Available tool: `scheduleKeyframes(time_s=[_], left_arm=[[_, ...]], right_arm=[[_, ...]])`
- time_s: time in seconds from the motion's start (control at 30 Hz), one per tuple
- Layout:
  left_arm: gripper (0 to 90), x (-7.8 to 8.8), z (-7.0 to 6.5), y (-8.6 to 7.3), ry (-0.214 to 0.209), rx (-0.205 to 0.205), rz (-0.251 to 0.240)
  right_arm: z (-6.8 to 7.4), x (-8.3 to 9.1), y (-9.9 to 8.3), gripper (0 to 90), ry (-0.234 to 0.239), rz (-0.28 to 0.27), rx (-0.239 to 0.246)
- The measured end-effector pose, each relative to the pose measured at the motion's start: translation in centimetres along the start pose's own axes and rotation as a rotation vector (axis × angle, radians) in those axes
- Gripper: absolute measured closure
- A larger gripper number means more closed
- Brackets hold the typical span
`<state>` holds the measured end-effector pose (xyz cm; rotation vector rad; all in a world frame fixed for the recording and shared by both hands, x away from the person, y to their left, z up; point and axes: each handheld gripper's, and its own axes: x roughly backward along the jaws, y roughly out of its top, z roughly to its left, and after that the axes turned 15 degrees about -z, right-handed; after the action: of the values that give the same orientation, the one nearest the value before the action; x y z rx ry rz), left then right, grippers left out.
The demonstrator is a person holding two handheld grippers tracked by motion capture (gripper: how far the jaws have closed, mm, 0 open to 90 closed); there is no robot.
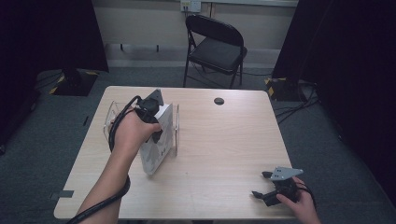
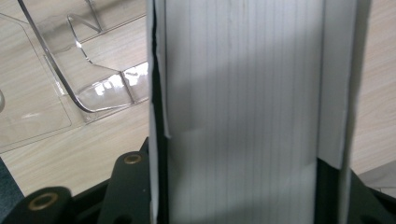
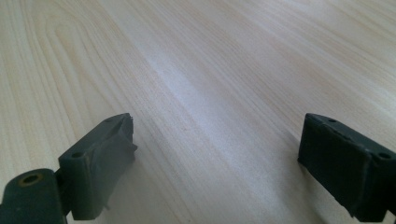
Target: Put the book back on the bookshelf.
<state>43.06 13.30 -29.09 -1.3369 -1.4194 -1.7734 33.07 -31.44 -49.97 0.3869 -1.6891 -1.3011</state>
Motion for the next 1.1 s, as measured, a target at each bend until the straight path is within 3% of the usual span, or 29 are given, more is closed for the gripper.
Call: scheduleKeyframes(time_s=[0.07,0.1,0.13,0.2,0.23,0.3,0.33,0.37,0.5,0.57,1.1], left_arm=[[53.3,0.1,-0.1,0.1,0.002,0.003,0.008],[53.3,0.0,0.1,0.3,-0.006,-0.031,-0.007],[53.3,0.0,0.1,0.3,-0.006,-0.031,-0.007],[53.3,0.0,-0.1,0.4,0.001,0.008,-0.012],[53.3,0.1,0.4,0.7,-0.013,-0.073,-0.007],[53.3,0.0,0.4,0.9,-0.012,-0.069,-0.012],[53.3,0.0,-0.2,0.7,0.010,0.014,-0.026],[53.3,0.0,-0.2,0.8,0.013,0.019,-0.026],[53.3,-0.1,-0.3,1.1,0.016,0.020,-0.022],[53.3,-0.2,-0.3,1.2,0.020,0.041,-0.024],[53.3,-0.3,-0.3,2.2,0.017,0.050,-0.026]], right_arm=[[0.0,0.0,0.0,9.4,0.000,0.000,0.000],[0.0,0.0,0.0,9.4,0.000,0.000,0.000],[0.0,0.0,0.0,9.4,0.000,0.000,0.000],[0.0,0.0,0.0,9.4,0.001,0.000,0.001],[0.0,0.0,0.0,9.4,0.001,0.000,0.001],[0.0,0.0,0.0,9.4,0.001,0.000,0.001],[0.0,0.0,0.0,9.4,0.000,0.001,0.001],[0.0,0.0,0.0,9.4,0.000,0.001,0.002],[0.0,0.0,0.0,9.4,0.000,0.001,0.000],[0.0,0.0,0.0,9.4,0.001,0.001,0.004],[0.0,0.0,0.0,9.4,0.002,0.000,0.005]])
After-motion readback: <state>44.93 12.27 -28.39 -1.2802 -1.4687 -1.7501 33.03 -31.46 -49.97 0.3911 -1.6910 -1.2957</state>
